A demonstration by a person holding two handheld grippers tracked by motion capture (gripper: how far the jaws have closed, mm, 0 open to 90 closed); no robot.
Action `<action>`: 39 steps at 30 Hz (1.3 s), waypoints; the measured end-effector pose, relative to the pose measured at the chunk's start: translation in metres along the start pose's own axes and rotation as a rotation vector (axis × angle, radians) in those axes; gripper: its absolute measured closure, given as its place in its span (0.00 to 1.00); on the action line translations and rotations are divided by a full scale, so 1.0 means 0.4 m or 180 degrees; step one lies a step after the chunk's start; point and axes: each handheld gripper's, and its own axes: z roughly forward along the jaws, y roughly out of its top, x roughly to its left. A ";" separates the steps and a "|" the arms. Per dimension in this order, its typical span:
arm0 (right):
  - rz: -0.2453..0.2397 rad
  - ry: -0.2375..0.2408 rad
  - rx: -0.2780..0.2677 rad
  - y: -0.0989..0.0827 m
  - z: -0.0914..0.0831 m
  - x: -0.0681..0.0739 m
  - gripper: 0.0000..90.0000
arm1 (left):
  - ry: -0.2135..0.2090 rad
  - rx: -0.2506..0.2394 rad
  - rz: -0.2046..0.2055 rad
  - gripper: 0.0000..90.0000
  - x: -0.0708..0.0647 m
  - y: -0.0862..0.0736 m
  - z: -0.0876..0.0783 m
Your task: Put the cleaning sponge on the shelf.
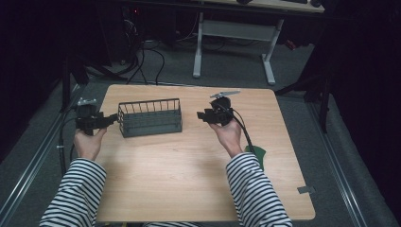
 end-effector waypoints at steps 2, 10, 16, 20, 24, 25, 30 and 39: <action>0.0054 0.0067 0.0035 0.015 0.028 0.011 0.66 | -0.0026 -0.0023 -0.0035 0.42 0.005 0.000 0.005; 0.0168 0.0125 -0.0071 0.040 0.107 0.057 0.68 | -0.0176 -0.0104 -0.0079 0.47 -0.006 0.001 0.024; 0.0147 -0.0005 -0.0004 0.066 0.143 0.078 0.70 | -0.0195 -0.0016 -0.0027 0.53 -0.016 -0.006 0.043; 0.0188 -0.0048 0.0081 0.071 0.172 0.084 0.73 | -0.0269 -0.0001 -0.0033 0.63 -0.017 -0.007 0.047; 0.0242 -0.0069 0.0137 0.070 0.191 0.092 0.76 | -0.0313 0.0037 -0.0006 0.72 -0.021 -0.010 0.053; 0.0181 -0.0161 0.0167 0.071 0.198 0.100 0.79 | -0.0323 0.0037 -0.0005 0.74 -0.023 -0.010 0.054; 0.0147 -0.0228 0.0253 0.068 0.204 0.094 0.84 | -0.0357 0.0068 -0.0054 0.79 -0.018 -0.010 0.059; 0.0108 -0.0269 0.0311 0.069 0.196 0.096 0.86 | -0.0430 0.0114 -0.0063 0.81 -0.022 -0.010 0.054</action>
